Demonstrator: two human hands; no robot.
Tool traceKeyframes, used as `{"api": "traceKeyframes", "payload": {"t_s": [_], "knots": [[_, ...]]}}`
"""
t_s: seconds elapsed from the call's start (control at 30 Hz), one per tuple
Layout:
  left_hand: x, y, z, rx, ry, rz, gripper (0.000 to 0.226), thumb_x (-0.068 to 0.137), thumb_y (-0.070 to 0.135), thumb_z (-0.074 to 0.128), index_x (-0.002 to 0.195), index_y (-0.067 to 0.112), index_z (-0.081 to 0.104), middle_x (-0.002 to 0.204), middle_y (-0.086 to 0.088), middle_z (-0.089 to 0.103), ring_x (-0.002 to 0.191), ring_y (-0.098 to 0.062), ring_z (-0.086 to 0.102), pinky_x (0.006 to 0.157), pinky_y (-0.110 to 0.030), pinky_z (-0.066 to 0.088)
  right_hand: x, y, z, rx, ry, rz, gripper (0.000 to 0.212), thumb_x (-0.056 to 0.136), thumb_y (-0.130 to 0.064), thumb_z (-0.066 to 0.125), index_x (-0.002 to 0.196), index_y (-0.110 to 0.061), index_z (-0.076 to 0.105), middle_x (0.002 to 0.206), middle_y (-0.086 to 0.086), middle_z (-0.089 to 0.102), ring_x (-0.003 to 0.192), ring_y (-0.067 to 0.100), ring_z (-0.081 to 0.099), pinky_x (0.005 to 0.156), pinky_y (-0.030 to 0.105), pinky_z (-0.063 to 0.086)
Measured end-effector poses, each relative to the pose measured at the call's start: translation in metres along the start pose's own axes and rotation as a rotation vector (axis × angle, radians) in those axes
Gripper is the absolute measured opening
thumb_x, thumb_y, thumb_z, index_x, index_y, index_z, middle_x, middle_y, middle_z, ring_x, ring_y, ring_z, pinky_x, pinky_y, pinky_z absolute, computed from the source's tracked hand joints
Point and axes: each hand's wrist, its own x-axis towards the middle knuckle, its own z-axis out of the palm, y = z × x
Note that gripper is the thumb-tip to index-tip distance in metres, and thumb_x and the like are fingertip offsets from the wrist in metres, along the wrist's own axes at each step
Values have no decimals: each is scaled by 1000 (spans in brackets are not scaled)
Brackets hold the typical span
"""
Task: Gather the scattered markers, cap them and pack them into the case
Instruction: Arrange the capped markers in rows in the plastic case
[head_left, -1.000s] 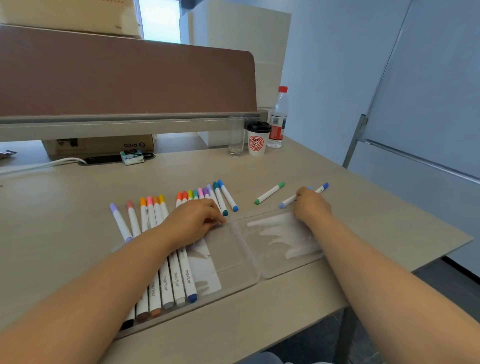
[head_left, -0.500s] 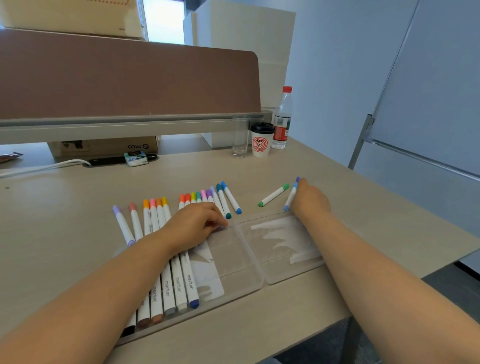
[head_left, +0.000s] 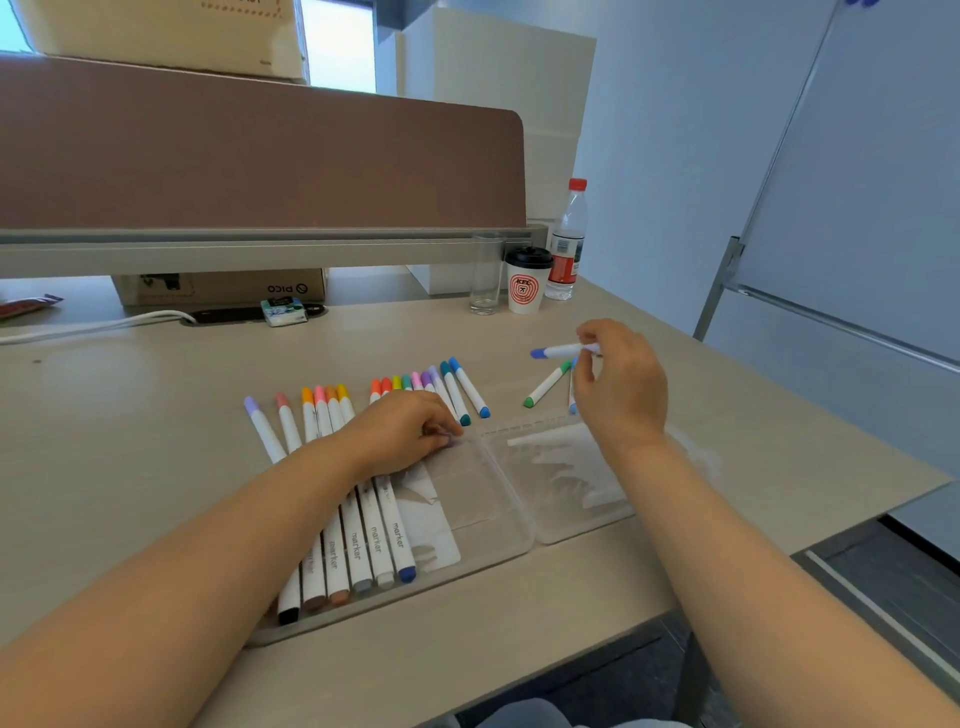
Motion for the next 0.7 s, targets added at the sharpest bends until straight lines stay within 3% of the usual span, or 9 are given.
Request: {"api": "traceKeyframes", "payload": {"t_s": [0.1, 0.17, 0.23, 0.3, 0.4, 0.47, 0.6, 0.7], "knots": [[-11, -1, -15, -4, -53, -55, 31, 92, 31, 55, 121, 25, 60, 119, 5, 60, 101, -8, 53, 86, -20, 41, -22, -21, -4, 197, -8, -115, 12, 80, 2, 65, 90, -3, 64, 85, 6, 63, 69, 14, 54, 60, 18, 47], [-26, -7, -23, 41, -78, -105, 34, 91, 33, 55, 124, 25, 57, 122, 6, 55, 107, -10, 50, 87, -21, 38, -34, -36, -5, 306, -58, -88, 8, 82, -2, 66, 89, -3, 64, 85, -2, 57, 68, 2, 50, 62, 5, 45], [-43, -15, -25, 71, -82, -141, 34, 91, 33, 56, 123, 27, 57, 124, 5, 53, 111, -11, 48, 91, -24, 38, -45, -49, -5, 408, -112, -23, 4, 82, -7, 68, 85, -5, 66, 83, -5, 57, 74, -5, 53, 65, 1, 42], [-61, -22, -22, 78, -79, -158, 34, 91, 34, 55, 124, 26, 57, 126, 4, 52, 113, -11, 47, 96, -26, 38, -55, -58, -4, 477, -184, 109, 8, 80, -12, 71, 78, -7, 65, 79, 0, 62, 76, -5, 53, 64, 5, 42], [-79, -29, -16, 83, -22, -163, 39, 93, 37, 50, 130, 24, 53, 130, 4, 50, 117, -10, 45, 99, -26, 36, -64, -72, -5, 547, -320, 412, 22, 77, -19, 75, 67, -14, 56, 74, 8, 64, 70, 13, 60, 64, 22, 50], [-85, -31, -12, 75, 20, -153, 40, 94, 38, 48, 132, 25, 51, 132, 4, 49, 119, -10, 43, 99, -25, 34, -67, -81, -7, 527, -406, 494, 27, 79, -18, 74, 63, -16, 52, 72, 9, 65, 72, 24, 63, 65, 26, 51], [-87, -31, -9, 53, 62, -136, 39, 95, 36, 47, 131, 24, 52, 131, 3, 49, 118, -11, 44, 99, -25, 35, -61, -94, -12, 452, -624, 563, 28, 83, -14, 68, 65, -15, 47, 65, 4, 64, 63, 16, 67, 60, 22, 52], [-87, -31, -8, 53, 72, -122, 38, 95, 35, 47, 131, 25, 53, 131, 4, 49, 119, -10, 43, 99, -24, 34, -54, -104, -15, 444, -799, 593, 15, 86, -11, 62, 77, -13, 51, 65, 3, 64, 48, 9, 63, 57, 23, 56]]}}
